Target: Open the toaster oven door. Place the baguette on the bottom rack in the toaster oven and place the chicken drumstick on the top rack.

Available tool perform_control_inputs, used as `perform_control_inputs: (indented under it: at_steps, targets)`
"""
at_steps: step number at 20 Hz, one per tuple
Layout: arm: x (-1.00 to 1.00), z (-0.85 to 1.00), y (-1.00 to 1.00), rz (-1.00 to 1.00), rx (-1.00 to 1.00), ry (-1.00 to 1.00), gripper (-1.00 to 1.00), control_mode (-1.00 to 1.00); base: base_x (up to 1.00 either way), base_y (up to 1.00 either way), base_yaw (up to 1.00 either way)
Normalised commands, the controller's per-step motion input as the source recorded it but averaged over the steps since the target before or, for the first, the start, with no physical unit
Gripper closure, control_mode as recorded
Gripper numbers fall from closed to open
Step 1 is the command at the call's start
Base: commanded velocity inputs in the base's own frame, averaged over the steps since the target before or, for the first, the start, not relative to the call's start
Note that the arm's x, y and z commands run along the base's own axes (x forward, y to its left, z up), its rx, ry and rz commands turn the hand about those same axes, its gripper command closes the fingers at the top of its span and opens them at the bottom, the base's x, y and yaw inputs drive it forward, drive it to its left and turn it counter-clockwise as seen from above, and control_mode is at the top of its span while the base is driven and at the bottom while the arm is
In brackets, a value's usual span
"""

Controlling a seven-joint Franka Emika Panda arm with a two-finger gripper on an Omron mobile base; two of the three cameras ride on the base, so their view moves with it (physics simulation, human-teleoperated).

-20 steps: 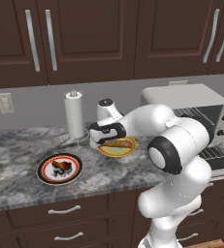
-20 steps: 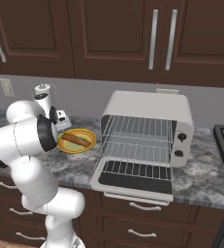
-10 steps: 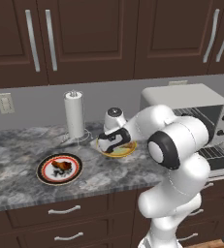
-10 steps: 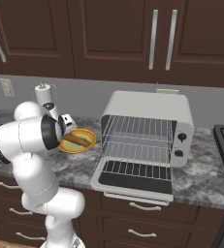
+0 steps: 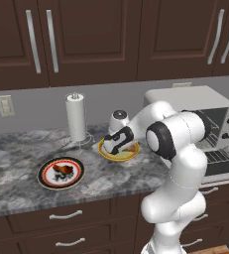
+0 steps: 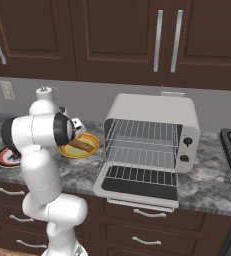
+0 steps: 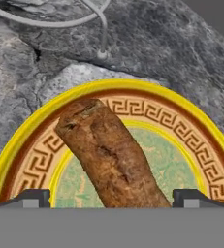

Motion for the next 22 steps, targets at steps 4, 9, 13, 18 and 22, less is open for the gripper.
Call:
perform_control_inputs:
  at_steps: [4,9,13,18,22]
  targets:
    - [0.26,-0.26,-0.01,0.0,0.0,0.04,-1.0,-1.0,0.0,0.0,0.0]
    - [0.2,-0.27,0.0,0.0,0.0,0.04,-1.0,-1.0,0.0,0.0,0.0]
    - [0.14,-0.24,-0.01,0.0,0.0,0.0,-1.0,-1.0,0.0,0.0,0.0]
    - [-0.09,-0.13,-0.06,0.0,0.0,0.0,1.0,-1.0,0.0,0.0,0.0]
    - [-0.25,0.01,-0.11,0.0,0.0,0.0,1.0,-1.0,0.0,0.0,0.0]
